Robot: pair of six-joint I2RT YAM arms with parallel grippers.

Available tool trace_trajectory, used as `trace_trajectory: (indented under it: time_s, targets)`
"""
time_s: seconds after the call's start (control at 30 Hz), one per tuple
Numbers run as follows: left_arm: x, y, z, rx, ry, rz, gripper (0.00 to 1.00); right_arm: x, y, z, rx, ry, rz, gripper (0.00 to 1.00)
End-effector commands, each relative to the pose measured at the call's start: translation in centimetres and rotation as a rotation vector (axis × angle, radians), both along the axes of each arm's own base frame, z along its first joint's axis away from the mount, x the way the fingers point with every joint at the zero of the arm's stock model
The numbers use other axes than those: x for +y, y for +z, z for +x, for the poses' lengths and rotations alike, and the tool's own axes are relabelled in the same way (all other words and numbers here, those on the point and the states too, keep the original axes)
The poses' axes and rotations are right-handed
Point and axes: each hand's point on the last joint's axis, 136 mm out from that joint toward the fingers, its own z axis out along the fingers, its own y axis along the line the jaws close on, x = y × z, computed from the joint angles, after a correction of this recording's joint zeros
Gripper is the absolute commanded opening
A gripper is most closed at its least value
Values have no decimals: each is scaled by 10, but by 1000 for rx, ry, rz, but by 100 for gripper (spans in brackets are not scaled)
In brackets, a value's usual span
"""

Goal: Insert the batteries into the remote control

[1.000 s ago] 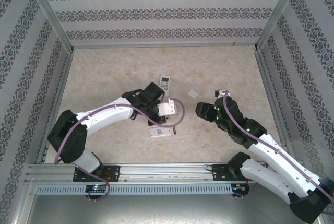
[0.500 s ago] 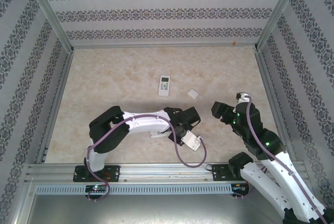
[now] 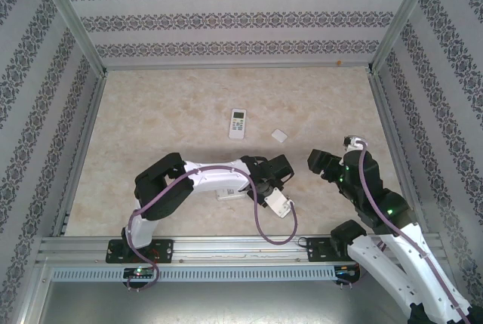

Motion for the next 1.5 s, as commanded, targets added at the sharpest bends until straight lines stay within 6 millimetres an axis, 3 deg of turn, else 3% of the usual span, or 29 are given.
trace_trajectory:
  time_s: [0.0, 0.1, 0.17, 0.23, 0.3, 0.37, 0.43, 0.53, 0.7, 0.87, 1.0, 1.3, 1.47]
  targets:
    - [-21, 52, -9, -5, 25, -232, 50, 0, -2, 3, 22, 19, -40, 82]
    - [-21, 125, -7, 85, 207, -541, 65, 9, -19, 7, 92, 66, -60, 82]
    - [-2, 175, 12, 178, 453, -777, 79, 21, -31, 8, 145, 121, -60, 79]
    - [37, 213, 41, 307, 748, -1025, 90, 37, -48, 10, 211, 197, -50, 74]
    - [89, 227, 66, 437, 1028, -1197, 99, 59, -67, 8, 285, 297, -30, 72]
    - [141, 218, 81, 559, 1307, -1259, 99, 79, -88, 3, 368, 381, -72, 70]
    - [176, 202, 84, 618, 1525, -1223, 99, 93, -107, -3, 432, 437, -155, 70]
    - [205, 166, 73, 686, 1763, -1059, 99, 105, -138, -13, 555, 482, -243, 65]
    - [214, 116, 48, 826, 1929, -861, 99, 125, -171, -28, 653, 569, -340, 57]
    - [217, 89, 35, 882, 1986, -803, 99, 136, -188, -30, 696, 603, -380, 45]
    - [219, 83, 34, 878, 2004, -783, 100, 143, -195, -32, 715, 634, -385, 37]
    - [221, 78, 39, 879, 2028, -768, 100, 137, -208, -33, 755, 616, -459, 18]
    - [224, 74, 41, 909, 2061, -783, 100, 149, -187, -30, 686, 638, -451, 12]
